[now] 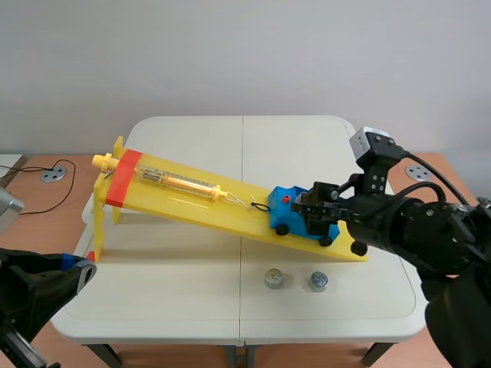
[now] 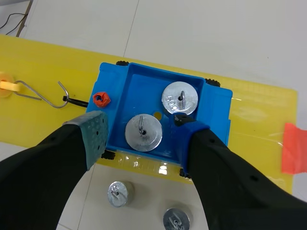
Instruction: Place the four metal weights on the blue cart on the ramp.
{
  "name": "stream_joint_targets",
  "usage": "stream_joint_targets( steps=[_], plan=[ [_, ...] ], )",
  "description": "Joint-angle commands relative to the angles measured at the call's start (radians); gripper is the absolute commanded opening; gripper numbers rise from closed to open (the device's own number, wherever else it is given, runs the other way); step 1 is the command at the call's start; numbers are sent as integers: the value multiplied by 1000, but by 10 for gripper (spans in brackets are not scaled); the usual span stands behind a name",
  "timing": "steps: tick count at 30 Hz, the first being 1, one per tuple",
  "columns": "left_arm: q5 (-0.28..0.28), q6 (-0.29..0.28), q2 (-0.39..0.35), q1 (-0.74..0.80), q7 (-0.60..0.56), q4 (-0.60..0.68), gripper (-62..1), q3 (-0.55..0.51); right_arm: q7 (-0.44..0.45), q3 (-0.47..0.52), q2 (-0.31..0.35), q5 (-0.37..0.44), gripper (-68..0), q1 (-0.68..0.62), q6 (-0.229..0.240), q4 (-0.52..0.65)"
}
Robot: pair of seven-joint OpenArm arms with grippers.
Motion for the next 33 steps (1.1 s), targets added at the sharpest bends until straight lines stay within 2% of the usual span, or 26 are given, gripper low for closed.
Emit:
stream_joint_targets(
  steps=[1, 9, 19, 26, 33],
  plan=[
    [-73, -18, 21, -22, -103, 71, -573, -13, 119, 33, 75, 53, -380, 14, 68, 210],
    [-73, -18, 21, -22, -103, 71, -573, -13, 108, 94, 213, 107, -380, -167, 87, 441],
    [-73, -18, 21, -22, -103, 71, -573, -13, 42, 183, 341, 184, -380, -378, 119, 650],
    [-73, -18, 21, -22, -103, 71, -573, -13, 20, 232, 381, 183, -380, -485, 119, 734],
    [-74, -18, 21, -22, -103, 71, -573, -13, 28, 195, 377, 153, -380, -496, 115, 721]
  ],
)
